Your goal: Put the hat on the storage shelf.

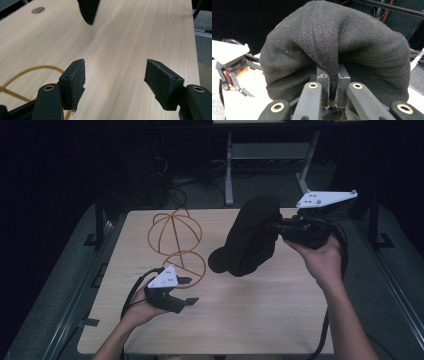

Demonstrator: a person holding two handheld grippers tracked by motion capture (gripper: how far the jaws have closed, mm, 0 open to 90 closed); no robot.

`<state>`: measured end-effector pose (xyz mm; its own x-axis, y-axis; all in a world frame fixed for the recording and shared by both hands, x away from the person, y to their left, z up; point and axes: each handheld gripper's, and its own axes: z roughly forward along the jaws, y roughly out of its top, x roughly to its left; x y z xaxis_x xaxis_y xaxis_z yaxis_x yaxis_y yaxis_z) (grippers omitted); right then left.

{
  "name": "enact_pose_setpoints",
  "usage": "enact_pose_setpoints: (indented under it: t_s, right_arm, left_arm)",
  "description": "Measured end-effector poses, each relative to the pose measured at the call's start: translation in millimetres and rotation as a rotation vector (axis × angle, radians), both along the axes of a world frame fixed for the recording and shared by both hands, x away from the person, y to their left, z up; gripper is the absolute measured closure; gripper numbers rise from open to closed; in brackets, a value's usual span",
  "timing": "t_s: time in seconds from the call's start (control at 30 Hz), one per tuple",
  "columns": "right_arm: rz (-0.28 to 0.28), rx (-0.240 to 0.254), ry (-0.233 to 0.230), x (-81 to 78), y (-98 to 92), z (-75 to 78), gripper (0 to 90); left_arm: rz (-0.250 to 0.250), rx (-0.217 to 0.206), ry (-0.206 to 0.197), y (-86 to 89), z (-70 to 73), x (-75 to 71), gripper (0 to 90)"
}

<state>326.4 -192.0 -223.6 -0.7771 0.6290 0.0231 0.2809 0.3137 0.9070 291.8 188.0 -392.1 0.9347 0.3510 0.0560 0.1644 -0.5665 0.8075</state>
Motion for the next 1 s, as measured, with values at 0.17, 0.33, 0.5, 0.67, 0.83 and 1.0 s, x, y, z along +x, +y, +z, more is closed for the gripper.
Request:
enact_pose_setpoints:
  t_s: [0.17, 0.33, 0.5, 0.67, 0.83, 1.0]
  right_arm:
    - [0.029, -0.004, 0.000, 8.0, 17.9, 7.9, 85.6]
    - [0.056, 0.002, -0.007, 15.2, 35.0, 15.2, 85.6]
    - [0.081, 0.008, -0.018, 21.4, 53.5, 24.9, 85.6]
    - [0.103, 0.006, -0.028, 28.3, 69.7, 34.0, 85.5]
    - [0.153, -0.015, -0.016, 46.9, 100.4, 45.2, 85.5]
    - [0.174, -0.034, 0.020, 67.8, 128.3, 48.4, 85.4]
  left_arm:
    - [0.021, 0.005, 0.013, 7.9, -11.8, 2.2, 32.0]
    - [0.024, 0.022, 0.019, 10.2, -21.4, 2.6, 31.9]
    - [0.003, 0.062, 0.017, 4.4, -26.7, -1.9, 31.2]
    - [-0.018, 0.067, 0.005, -0.7, -27.6, -6.8, 30.8]
    - [-0.044, 0.095, -0.006, -5.4, -28.7, -7.9, 30.8]
    - [-0.049, 0.093, -0.020, -6.3, -29.7, -6.5, 30.8]
